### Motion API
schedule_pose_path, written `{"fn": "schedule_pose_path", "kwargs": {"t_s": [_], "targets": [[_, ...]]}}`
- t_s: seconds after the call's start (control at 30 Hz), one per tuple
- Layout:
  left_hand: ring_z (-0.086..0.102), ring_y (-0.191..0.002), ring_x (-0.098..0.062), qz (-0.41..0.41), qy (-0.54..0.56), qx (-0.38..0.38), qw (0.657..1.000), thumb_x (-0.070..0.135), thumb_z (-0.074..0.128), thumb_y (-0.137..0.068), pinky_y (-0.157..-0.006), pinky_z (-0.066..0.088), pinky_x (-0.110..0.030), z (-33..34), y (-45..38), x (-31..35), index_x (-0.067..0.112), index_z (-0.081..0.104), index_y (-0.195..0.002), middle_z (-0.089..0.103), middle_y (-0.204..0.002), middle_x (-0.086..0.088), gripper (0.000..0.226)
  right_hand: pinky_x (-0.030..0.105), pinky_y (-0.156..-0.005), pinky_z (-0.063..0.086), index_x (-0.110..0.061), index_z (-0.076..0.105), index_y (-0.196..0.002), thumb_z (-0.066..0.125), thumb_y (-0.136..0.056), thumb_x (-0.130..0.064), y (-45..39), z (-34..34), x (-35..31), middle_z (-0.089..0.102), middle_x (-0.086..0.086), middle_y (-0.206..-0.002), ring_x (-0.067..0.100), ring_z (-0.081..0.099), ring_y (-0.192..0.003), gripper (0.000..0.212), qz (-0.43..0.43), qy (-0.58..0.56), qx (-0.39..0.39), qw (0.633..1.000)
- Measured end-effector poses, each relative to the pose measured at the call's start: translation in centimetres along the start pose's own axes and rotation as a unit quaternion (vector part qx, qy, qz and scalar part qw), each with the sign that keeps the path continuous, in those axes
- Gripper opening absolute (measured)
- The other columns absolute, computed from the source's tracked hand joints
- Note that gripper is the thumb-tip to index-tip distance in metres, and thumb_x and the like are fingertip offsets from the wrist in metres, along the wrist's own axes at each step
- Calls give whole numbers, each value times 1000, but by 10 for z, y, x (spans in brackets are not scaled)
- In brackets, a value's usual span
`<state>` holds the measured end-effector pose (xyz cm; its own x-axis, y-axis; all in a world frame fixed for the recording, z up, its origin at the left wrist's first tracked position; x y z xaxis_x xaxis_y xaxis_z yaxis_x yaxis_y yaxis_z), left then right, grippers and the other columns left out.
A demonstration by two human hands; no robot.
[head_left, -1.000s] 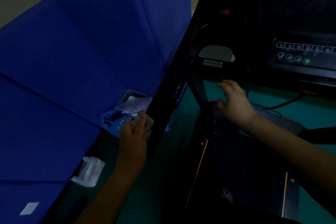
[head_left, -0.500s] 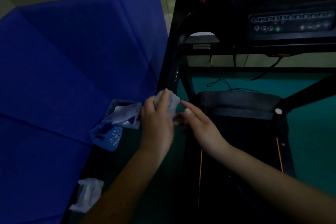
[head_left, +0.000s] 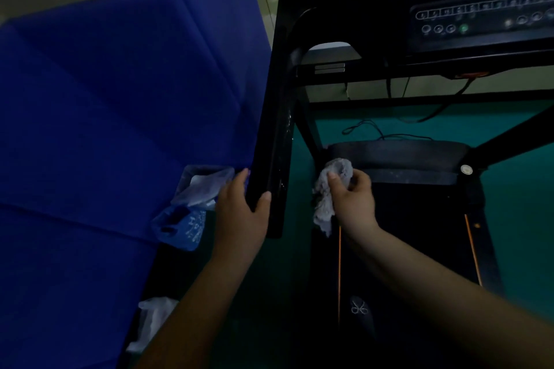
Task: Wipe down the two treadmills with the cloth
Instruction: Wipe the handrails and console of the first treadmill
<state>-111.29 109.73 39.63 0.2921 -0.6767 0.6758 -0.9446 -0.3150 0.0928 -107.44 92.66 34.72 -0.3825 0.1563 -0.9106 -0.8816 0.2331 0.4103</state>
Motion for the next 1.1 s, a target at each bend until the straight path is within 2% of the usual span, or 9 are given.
{"fn": "schedule_pose_path", "kwargs": {"t_s": [0.1, 0.17, 0.23, 0.37, 0.47, 0.73, 0.8, 0.9, 1.1], "targets": [[42, -133, -16, -5, 23, -56, 998, 32, 51, -96, -109, 39, -43, 6, -11, -13, 29, 33, -147, 41, -149, 0, 54, 37, -93, 51, -19, 58, -114, 53, -96, -28, -3, 28, 11, 64, 4, -110, 15, 62, -101, 21, -4, -1, -28, 1000], [40, -135, -13, 9, 24, -69, 997, 32, 49, -98, -111, 37, -41, 6, -12, -18, 31, 29, -150, 39, -151, 2, 56, 24, -98, 47, -17, 58, -116, 49, -98, -22, 15, 58, 17, 57, -1, -113, 1, 57, -98, 21, -58, 0, -54, 997], [35, -138, -8, 5, 24, -76, 997, 31, 48, -99, -113, 34, -38, 4, -14, -22, 33, 26, -151, 35, -154, 6, 57, 2, -93, 37, -17, 55, -126, 48, -98, -12, 29, 81, 17, 47, -12, -114, -8, 51, -100, 29, -96, -11, -58, 994], [36, -136, -6, -2, 16, -71, 997, 28, 49, -98, -112, 36, -33, 2, -15, -25, 33, 26, -151, 36, -153, 8, 58, 14, -96, 42, -5, 61, -117, 50, -97, -10, -10, 94, 20, 44, 0, -113, -1, 51, -90, 23, -47, -53, 7, 997], [35, -138, -7, 2, 8, -72, 997, 30, 49, -97, -113, 34, -34, 2, -14, -26, 32, 26, -151, 34, -154, 6, 59, -4, -73, 35, -1, 62, -105, 49, -98, -15, -9, 89, 29, 42, 7, -106, -5, 46, -76, 20, 3, -34, 15, 999], [31, -132, 4, 4, 17, -55, 998, 31, 51, -96, -110, 33, -25, 2, -12, -21, 39, 27, -145, 34, -148, 16, 55, 7, -70, 44, 7, 58, -109, 54, -96, -10, -16, 94, 17, 47, -3, -90, -6, 53, -76, 22, -80, -23, 11, 996], [34, -124, 10, 2, 18, -51, 999, 32, 53, -96, -103, 35, -18, 2, -13, -19, 35, 32, -147, 38, -142, 20, 55, 18, -85, 51, -9, 64, -116, 54, -95, -21, -42, 96, 15, 55, 6, -107, 7, 60, -91, 26, -48, -54, 2, 997], [48, -124, -1, 10, 9, -38, 999, 44, 58, -91, -105, 43, -31, 3, -17, -14, 33, 38, -145, 50, -140, 13, 59, 37, -95, 51, -22, 60, -113, 56, -93, -31, -19, 88, 30, 60, 5, -112, 12, 61, -99, 22, -10, -37, 10, 999], [55, -116, -2, 19, -13, -30, 999, 39, 69, -84, -99, 49, -31, -1, -24, -13, 30, 46, -141, 58, -131, 11, 63, -1, -78, 37, -13, 63, -104, 58, -92, -8, -17, 91, -5, 50, 6, -105, -11, 50, -84, 14, -161, 21, -7, 987]]}}
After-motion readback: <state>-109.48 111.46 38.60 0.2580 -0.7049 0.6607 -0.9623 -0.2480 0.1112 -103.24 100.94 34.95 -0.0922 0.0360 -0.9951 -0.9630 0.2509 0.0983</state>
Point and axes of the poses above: each hand's wrist, its own y-axis away from the middle knuckle, its own z-axis out of the palm, x = y × z, the point moved 1 cm from there along -y, towards the middle knuckle
